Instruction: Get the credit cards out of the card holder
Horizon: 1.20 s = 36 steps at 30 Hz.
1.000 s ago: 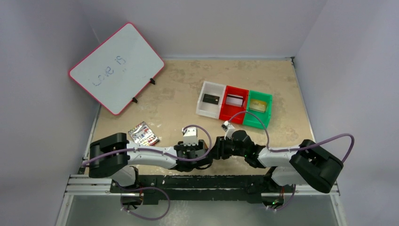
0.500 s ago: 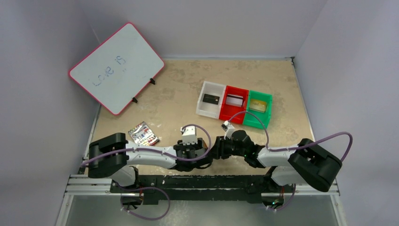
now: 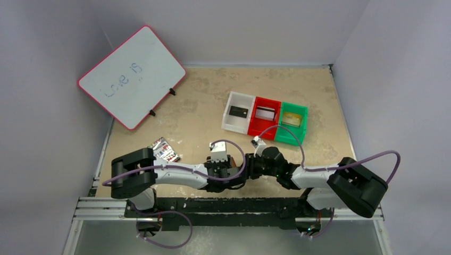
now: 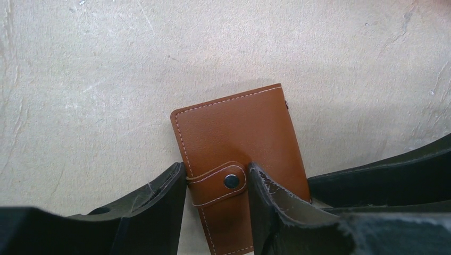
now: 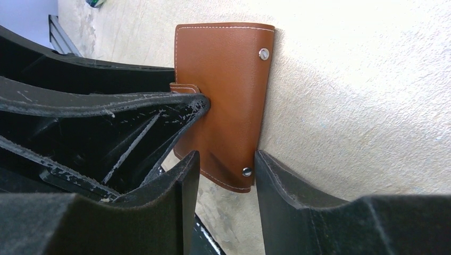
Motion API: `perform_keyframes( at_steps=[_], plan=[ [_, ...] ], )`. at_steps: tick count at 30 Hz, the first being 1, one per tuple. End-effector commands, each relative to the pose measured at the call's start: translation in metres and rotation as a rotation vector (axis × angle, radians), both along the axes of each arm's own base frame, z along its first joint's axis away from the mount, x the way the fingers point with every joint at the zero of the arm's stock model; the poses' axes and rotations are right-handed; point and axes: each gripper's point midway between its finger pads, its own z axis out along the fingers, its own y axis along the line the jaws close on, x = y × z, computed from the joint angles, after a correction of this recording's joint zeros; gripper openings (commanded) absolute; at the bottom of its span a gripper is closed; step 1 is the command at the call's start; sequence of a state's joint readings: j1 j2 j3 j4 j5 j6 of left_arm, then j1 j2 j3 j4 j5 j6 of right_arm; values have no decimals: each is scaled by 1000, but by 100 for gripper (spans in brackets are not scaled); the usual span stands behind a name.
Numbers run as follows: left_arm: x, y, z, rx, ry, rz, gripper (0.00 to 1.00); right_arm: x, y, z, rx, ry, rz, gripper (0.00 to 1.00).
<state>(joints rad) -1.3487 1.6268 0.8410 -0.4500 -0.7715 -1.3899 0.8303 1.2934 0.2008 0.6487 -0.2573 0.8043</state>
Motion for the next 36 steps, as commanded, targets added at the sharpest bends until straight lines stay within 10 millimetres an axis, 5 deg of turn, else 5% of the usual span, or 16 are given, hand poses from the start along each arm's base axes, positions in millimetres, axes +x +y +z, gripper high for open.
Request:
perform_keyframes(
  at_steps=[1,11,14,23,36],
  plan=[
    [-4,-9,-3,24,30,-38,37,-3,-12,-17,-73,22,-22,46],
    [-2,-13,6,27,18,-60,19,2,-15,-19,-98,26,-56,46],
    [-3,-15,11,-14,13,-70,0,8,-24,-25,-144,39,-123,50],
    [-7,-25,30,-218,-3,-86,0,9,-22,-24,-162,35,-106,53],
    [-5,-6,41,-325,-44,-33,0,9,-22,-36,-211,61,-112,49]
  ],
)
